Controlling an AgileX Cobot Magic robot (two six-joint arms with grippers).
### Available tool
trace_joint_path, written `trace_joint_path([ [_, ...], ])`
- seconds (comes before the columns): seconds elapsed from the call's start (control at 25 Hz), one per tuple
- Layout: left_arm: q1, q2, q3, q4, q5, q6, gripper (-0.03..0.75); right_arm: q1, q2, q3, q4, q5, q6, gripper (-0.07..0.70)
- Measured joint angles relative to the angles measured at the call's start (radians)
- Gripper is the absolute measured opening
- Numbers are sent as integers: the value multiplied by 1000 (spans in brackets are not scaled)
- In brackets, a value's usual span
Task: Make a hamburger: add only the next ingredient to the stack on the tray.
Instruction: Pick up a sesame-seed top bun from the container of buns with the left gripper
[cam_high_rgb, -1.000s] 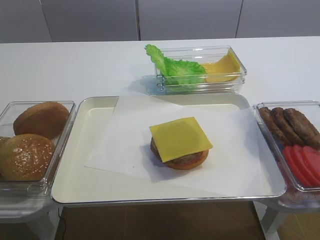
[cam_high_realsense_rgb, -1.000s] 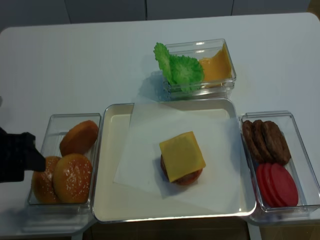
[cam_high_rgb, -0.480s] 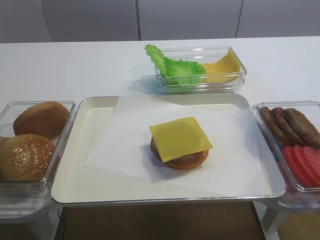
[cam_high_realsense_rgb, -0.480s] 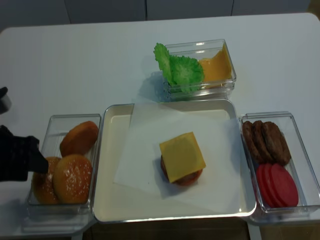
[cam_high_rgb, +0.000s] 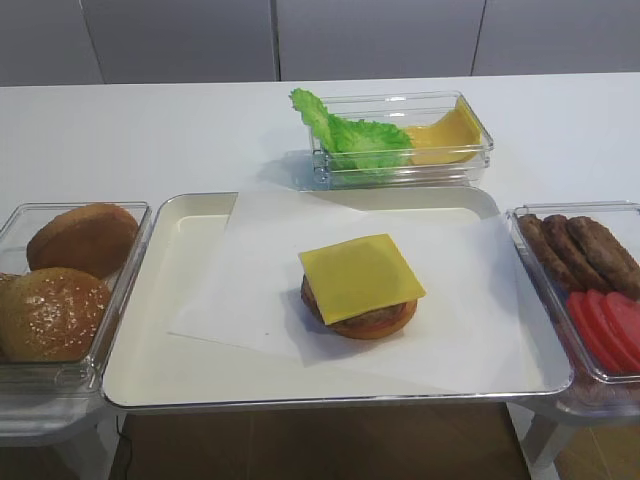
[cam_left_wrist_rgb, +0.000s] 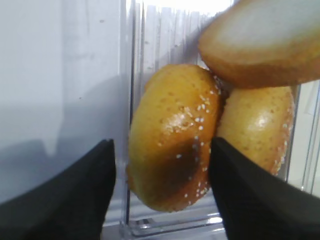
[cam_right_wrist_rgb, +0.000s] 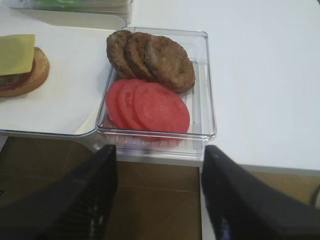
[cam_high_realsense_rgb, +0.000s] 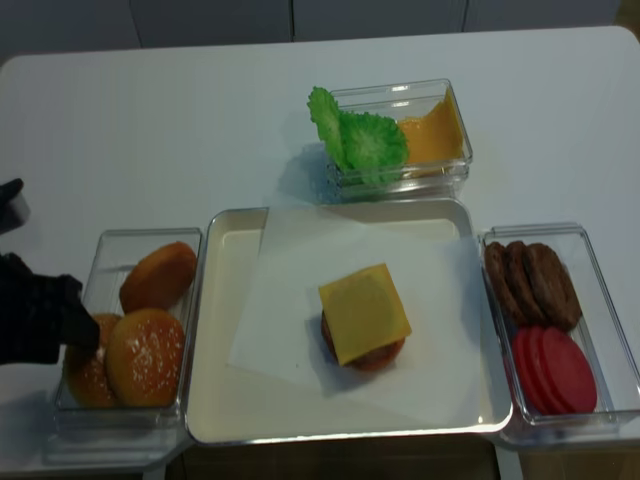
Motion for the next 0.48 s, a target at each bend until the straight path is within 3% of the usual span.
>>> trace_joint_path([
  [0.48, 0, 0, 0, -27, 13, 28, 424, 0, 0, 0, 0, 0, 0, 428],
])
